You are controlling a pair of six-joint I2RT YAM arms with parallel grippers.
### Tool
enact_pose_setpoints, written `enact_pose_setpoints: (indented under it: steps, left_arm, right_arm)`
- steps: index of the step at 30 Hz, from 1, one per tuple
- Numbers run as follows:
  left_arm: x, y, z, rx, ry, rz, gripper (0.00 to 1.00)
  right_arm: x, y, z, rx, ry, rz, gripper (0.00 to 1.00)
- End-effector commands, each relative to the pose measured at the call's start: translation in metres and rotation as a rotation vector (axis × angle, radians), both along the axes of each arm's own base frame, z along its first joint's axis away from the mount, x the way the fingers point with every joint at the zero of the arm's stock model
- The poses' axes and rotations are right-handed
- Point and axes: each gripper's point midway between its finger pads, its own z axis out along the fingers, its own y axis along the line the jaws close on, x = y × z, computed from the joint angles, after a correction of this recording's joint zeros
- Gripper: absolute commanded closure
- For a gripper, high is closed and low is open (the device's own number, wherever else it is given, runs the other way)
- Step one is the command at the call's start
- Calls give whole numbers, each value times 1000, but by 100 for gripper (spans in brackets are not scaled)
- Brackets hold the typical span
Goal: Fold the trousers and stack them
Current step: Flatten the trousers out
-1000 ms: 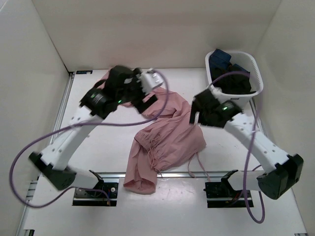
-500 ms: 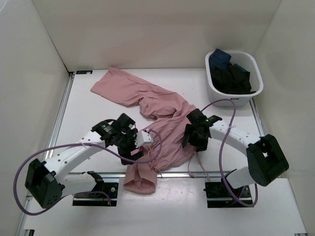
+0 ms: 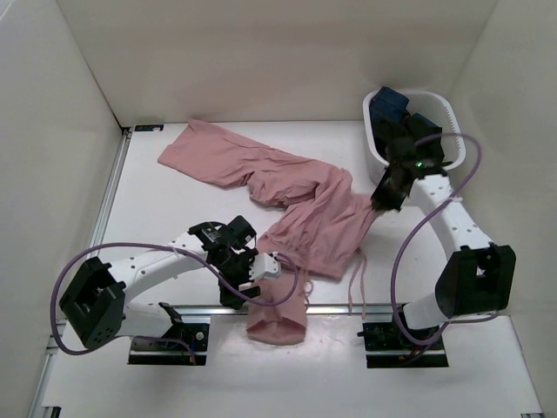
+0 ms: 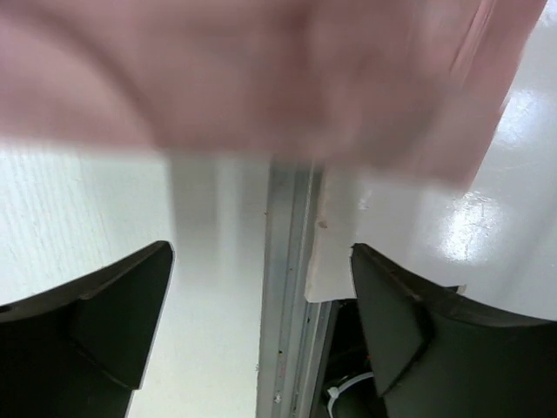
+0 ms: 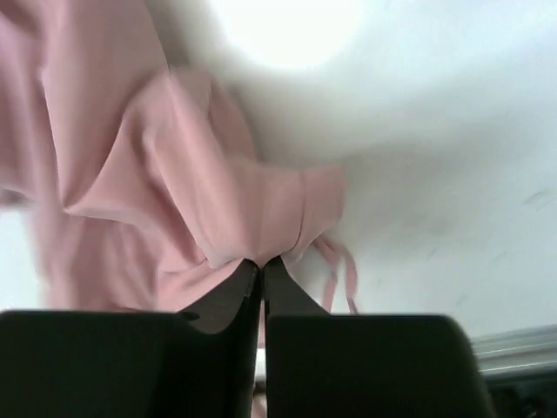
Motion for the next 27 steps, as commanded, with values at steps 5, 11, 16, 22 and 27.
enact_pose_setpoints:
  steps: [5,11,16,22,27]
  left_arm:
    - [9,-48,36,-125,-63,-81,0]
    - [14,-101,62,-198,-67,-150,0]
    - [-6,-156,54,-166,-190,-306,0]
    - [-18,-216,53,-207,-206,-314,0]
    - [-30,-252,55,-255,-112,-313,0]
  right_arm:
    - [14,-20,41,-108,11,184,12]
    - [-19,31,44,-135,-33,269,1]
    - [-51,29,16,-51,-5,163,1]
    - [-58,-50,11,-53,-19,-196,1]
    - [-58,-76,14,-35,-31,-262,1]
